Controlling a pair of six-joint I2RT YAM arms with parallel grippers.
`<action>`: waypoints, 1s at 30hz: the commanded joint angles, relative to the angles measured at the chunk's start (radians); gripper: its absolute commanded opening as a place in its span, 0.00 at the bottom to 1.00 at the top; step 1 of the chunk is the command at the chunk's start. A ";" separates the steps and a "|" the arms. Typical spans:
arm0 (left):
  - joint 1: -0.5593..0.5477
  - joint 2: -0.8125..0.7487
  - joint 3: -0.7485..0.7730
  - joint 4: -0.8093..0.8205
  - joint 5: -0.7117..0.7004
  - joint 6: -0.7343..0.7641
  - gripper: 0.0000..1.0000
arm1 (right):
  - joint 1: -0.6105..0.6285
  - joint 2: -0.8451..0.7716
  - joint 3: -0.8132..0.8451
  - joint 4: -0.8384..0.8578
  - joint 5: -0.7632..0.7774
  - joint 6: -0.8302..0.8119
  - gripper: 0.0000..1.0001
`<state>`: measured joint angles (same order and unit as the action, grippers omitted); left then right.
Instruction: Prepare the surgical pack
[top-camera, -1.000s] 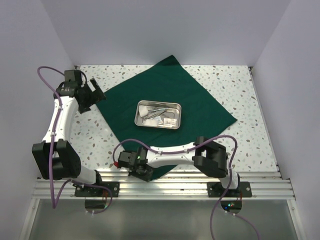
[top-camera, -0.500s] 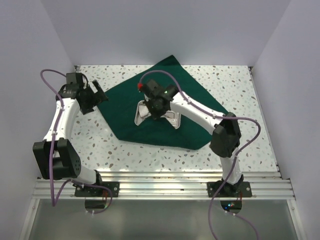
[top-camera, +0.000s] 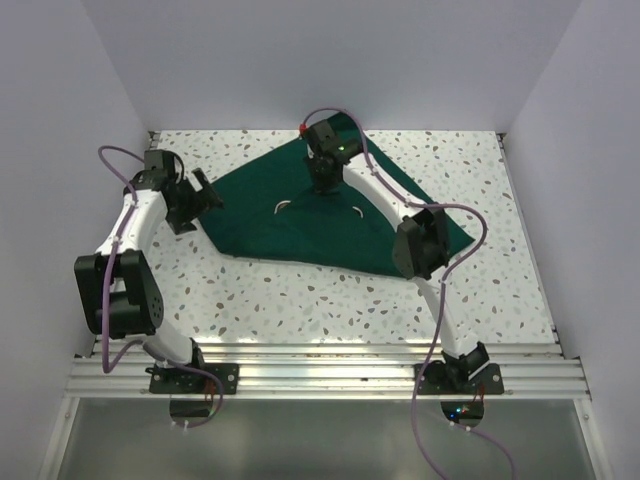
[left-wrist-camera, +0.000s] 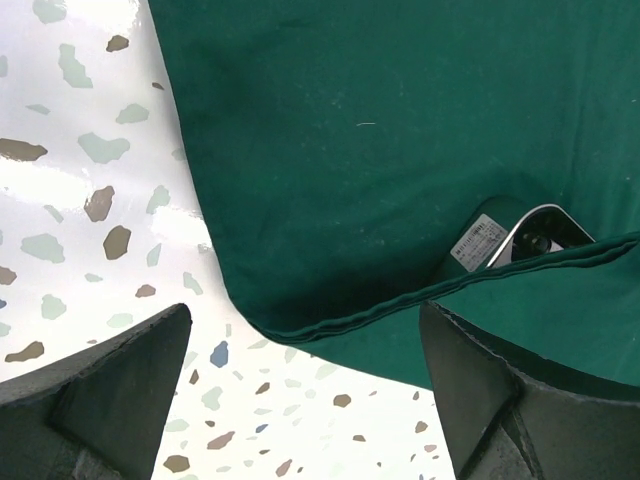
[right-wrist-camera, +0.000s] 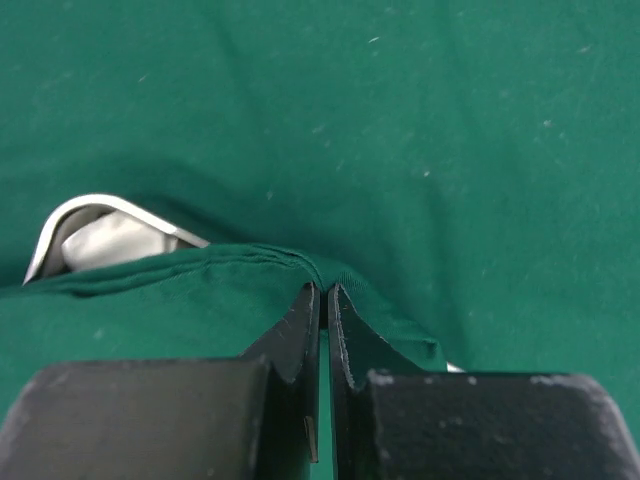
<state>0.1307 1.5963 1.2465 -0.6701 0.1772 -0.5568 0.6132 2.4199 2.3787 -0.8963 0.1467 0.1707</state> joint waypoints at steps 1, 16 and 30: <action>0.007 0.027 -0.009 0.055 0.024 0.008 1.00 | -0.004 0.002 0.085 0.096 -0.013 -0.007 0.00; 0.007 0.140 0.143 0.046 -0.031 0.017 1.00 | -0.061 0.097 0.156 0.275 0.067 -0.007 0.00; 0.007 0.223 0.226 0.046 -0.036 0.017 1.00 | -0.118 0.171 0.162 0.315 0.011 0.023 0.00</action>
<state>0.1307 1.8011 1.4162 -0.6453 0.1577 -0.5560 0.5026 2.5790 2.4889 -0.6643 0.1612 0.1764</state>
